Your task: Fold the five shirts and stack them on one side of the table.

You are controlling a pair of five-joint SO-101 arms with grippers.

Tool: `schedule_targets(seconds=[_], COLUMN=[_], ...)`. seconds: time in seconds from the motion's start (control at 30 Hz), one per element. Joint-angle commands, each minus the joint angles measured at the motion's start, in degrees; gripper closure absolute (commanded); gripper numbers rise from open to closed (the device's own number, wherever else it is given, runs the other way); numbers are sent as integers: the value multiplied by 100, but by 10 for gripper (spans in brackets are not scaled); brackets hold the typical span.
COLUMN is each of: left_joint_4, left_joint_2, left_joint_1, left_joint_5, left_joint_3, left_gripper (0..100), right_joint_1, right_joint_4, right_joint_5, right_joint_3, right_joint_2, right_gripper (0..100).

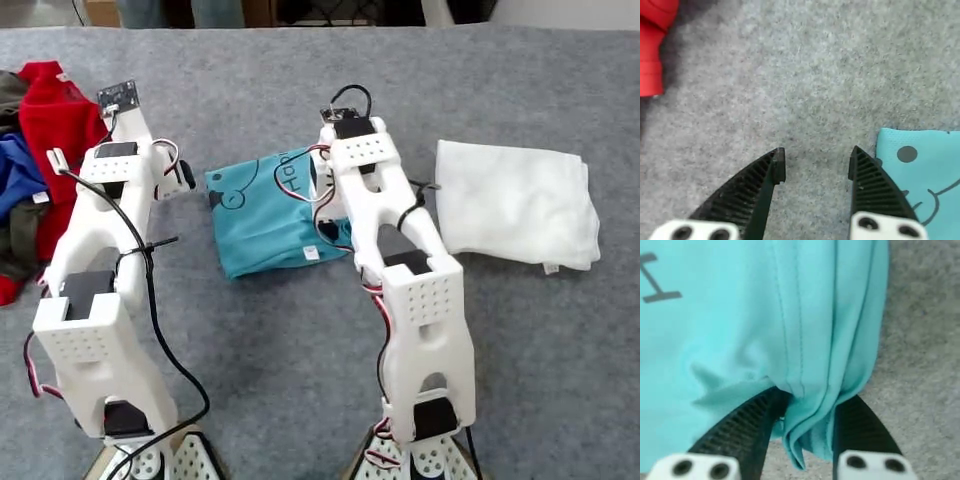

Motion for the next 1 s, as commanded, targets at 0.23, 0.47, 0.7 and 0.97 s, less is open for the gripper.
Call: schedule_targets(seconds=[0.23, 0.47, 0.7, 0.97], left_joint_4=[-105, -105, -105, -105], left_joint_2=[-62, -62, -62, -62], left_joint_1=[-163, -215, -207, -207], left_joint_5=[-35, -35, -35, -35], left_joint_3=[-233, -242, -233, -233], left_gripper=[776, 776, 776, 776], right_joint_1=[88, 633, 1284, 2013], right_joint_4=[105, 914, 1363, 1380], right_joint_5=[-26, 325, 1055, 1521], right_joint_3=[-40, -1455, -2765, -3521], right_joint_2=[154, 189, 171, 154], right_gripper=[960, 960, 963, 984])
